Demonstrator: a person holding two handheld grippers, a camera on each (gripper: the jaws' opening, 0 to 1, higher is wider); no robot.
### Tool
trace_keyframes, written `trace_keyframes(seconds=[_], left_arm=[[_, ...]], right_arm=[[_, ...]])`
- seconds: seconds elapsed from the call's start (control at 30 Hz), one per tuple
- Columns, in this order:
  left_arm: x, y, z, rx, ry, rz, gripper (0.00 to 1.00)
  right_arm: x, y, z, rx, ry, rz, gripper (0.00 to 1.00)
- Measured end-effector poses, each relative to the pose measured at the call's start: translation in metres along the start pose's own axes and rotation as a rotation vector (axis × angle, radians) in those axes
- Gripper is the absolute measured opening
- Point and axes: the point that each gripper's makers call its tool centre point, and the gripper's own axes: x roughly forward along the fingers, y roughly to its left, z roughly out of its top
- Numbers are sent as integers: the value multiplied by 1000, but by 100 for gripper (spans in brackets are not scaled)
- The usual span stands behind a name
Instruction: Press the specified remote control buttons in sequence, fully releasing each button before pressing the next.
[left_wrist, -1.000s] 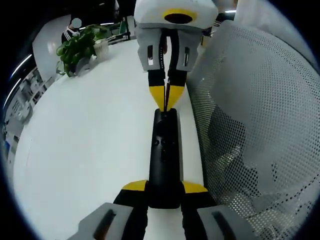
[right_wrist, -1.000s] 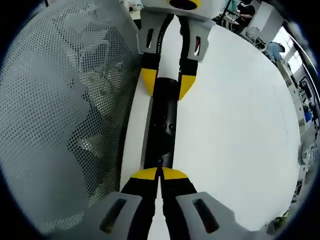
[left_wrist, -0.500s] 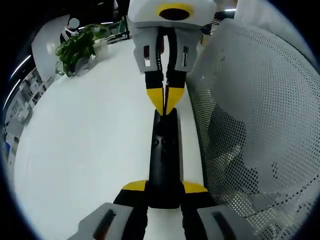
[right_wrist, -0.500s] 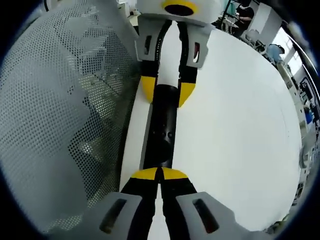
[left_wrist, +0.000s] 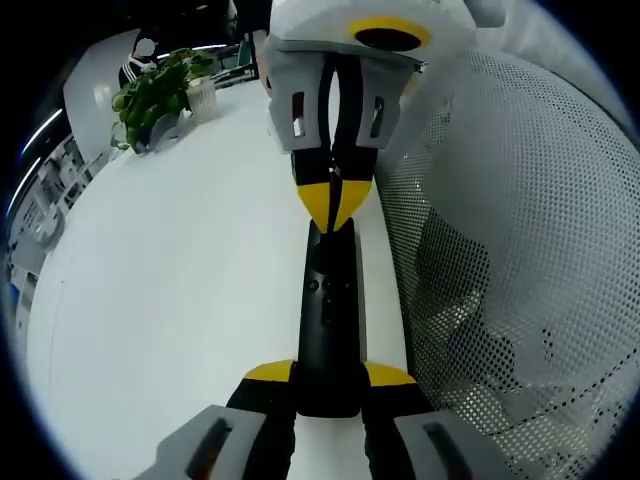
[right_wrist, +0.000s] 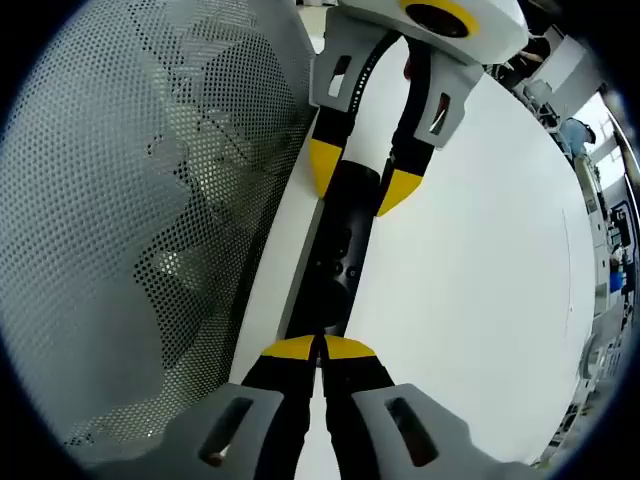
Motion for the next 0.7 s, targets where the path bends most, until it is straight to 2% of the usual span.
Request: trace_keyframes(seconds=[0.1,0.17,0.2,0.33,0.37,0.47,0.53,0.7], left_arm=[[0,0,0,1,0,-1,24],[0,0,0,1,0,-1,24],[0,0,0,1,-1,-1,24],[0,0,0,2,3,0,24],[0,0,0,1,3,0,24],[0,0,0,1,4,-2,24],[0,0,0,0,1,-4,24],[0,0,0,-2,0,-4,24]], right_arm=[[0,0,-1,35,-17,5,0],[0,0,0,113,-46,-9,0],[-1,-1,0,131,-69,-15,0],[-4,-2,-1,326,-200,-20,0],[-4,-2,-1,347,-215,-18,0],[-4,-1,0,323,-205,-17,0],[-4,-4,5,268,-204,-42,1],[-2,-4,18,250,-210,-15,0]])
